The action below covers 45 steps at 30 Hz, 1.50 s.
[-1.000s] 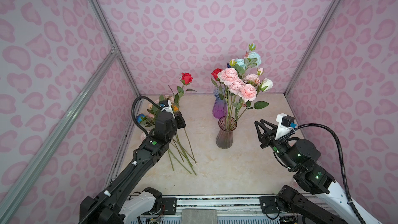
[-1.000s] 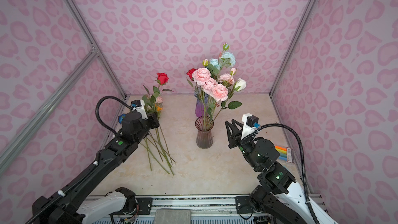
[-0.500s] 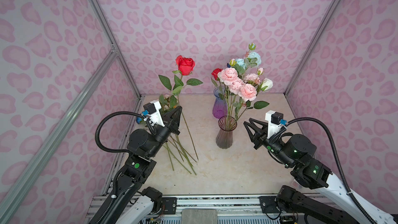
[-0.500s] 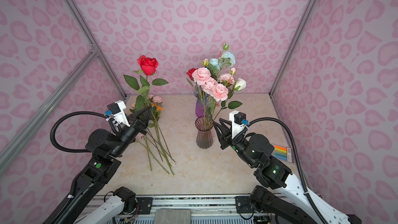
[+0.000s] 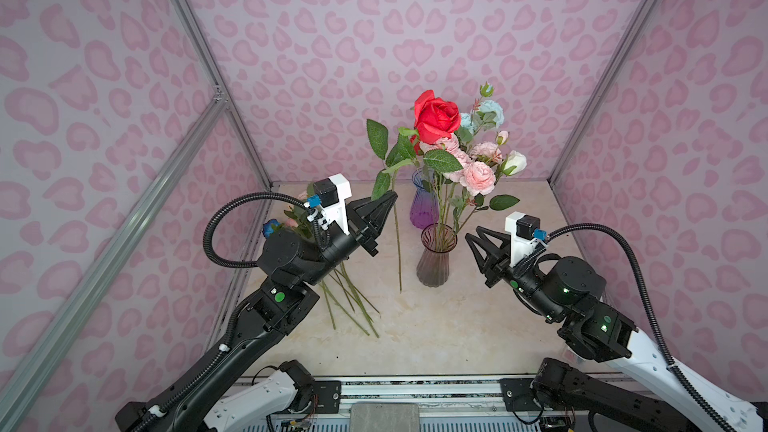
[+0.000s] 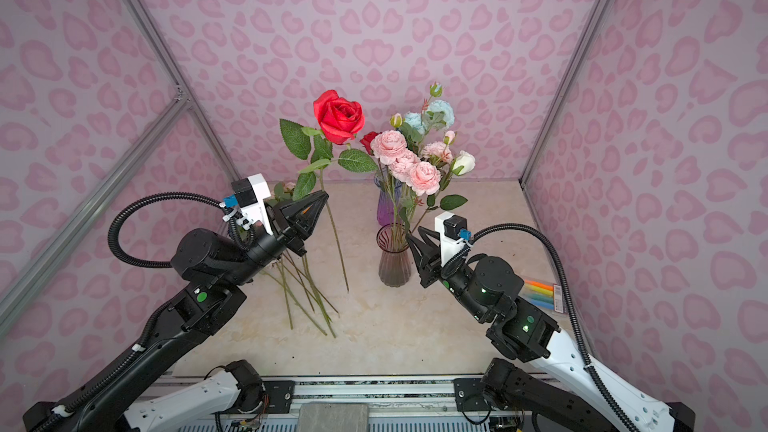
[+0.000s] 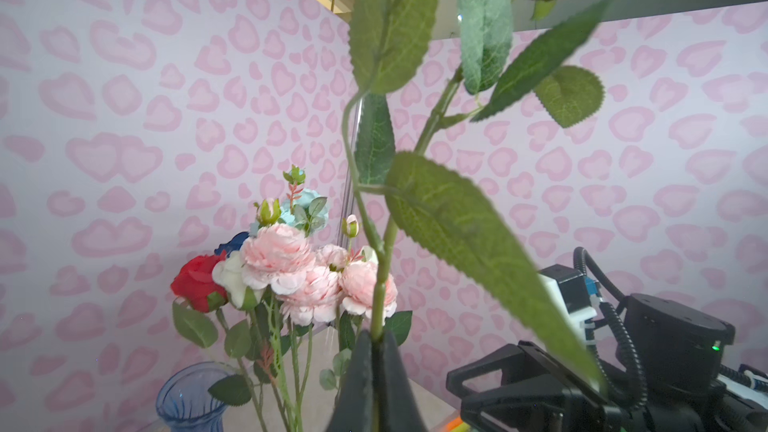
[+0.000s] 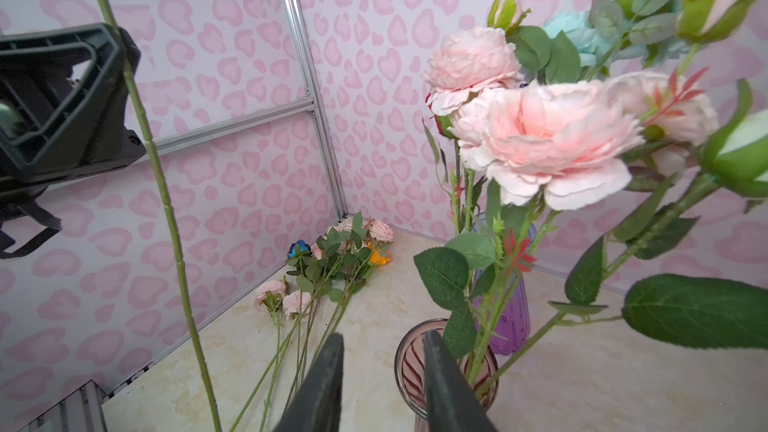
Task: Arrange the flowers into the vase
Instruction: 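Carry the red rose over and lower it into the pink-tinted vase with the left gripper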
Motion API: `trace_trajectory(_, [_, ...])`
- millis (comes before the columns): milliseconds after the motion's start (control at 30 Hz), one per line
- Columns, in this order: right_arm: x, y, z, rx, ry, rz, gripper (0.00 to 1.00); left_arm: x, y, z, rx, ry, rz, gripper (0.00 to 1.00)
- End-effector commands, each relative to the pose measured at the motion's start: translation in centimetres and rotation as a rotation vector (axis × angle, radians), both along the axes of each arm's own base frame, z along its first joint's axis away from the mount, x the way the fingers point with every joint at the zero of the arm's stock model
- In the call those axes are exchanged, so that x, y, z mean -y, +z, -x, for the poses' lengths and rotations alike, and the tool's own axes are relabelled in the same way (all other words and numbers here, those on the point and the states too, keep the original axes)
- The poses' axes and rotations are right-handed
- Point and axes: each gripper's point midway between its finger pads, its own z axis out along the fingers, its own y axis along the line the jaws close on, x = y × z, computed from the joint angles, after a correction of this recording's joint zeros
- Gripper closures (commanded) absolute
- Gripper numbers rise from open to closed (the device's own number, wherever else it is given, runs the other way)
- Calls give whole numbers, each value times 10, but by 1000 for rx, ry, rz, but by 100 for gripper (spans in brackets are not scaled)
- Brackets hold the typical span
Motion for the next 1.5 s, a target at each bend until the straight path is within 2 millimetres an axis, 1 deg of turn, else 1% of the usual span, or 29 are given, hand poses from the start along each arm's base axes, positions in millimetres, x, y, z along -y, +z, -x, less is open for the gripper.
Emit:
trace_trajectory(0, [16, 1, -6, 20, -90, -9, 67, 9, 26, 8, 129, -17, 36, 97])
trace_trajectory(67, [24, -1, -7, 25, -127, -11, 66, 17, 32, 7, 168, -14, 45, 97])
trace_trajectory(167, [32, -1, -7, 36, -159, -14, 66, 31, 37, -2, 210, 7, 64, 97])
trace_trajectory(267, [40, -1, -6, 45, -186, -16, 67, 40, 40, -16, 256, 61, 85, 97])
trace_trajectory(333, [44, 0, -5, 49, -194, -17, 66, 46, 42, -29, 256, 97, 93, 97])
trace_trajectory(467, [49, -2, -4, 53, -209, -6, 66, 61, 43, -48, 270, 130, 75, 97])
trace_trajectory(533, [52, -3, -3, 55, -220, -3, 67, 68, 37, -59, 263, 157, 55, 97])
trace_trajectory(633, [57, -4, -3, 56, -230, -3, 66, 76, 21, -74, 235, 184, 29, 97])
trace_trajectory(700, [59, -6, -3, 57, -238, -2, 67, 82, 7, -82, 210, 188, 12, 97])
trace_trajectory(800, [61, -9, -4, 53, -243, -2, 67, 85, -9, -92, 191, 217, -2, 97])
trace_trajectory(867, [61, -10, -4, 50, -239, -2, 67, 87, -16, -96, 190, 223, -5, 97])
trace_trajectory(1000, [61, -11, -4, 47, -241, 1, 67, 91, -24, -103, 175, 228, -11, 97])
trace_trajectory(1067, [62, -11, -5, 43, -243, -1, 67, 93, -34, -106, 152, 224, -21, 97])
trace_trajectory(1133, [62, -14, -5, 38, -244, -1, 67, 90, -46, -108, 123, 234, -29, 97])
trace_trajectory(1200, [62, -16, -7, 34, -249, -1, 67, 85, -63, -111, 83, 249, -34, 97])
trace_trajectory(1333, [61, -21, -10, 19, -247, 6, 66, 77, -91, -110, 21, 266, -49, 97])
trace_trajectory(1400, [59, -21, -11, 10, -242, 13, 66, 74, -103, -110, -3, 272, -58, 97])
trace_trajectory(1467, [58, -22, -12, 1, -240, 15, 66, 70, -113, -111, -29, 283, -66, 95])
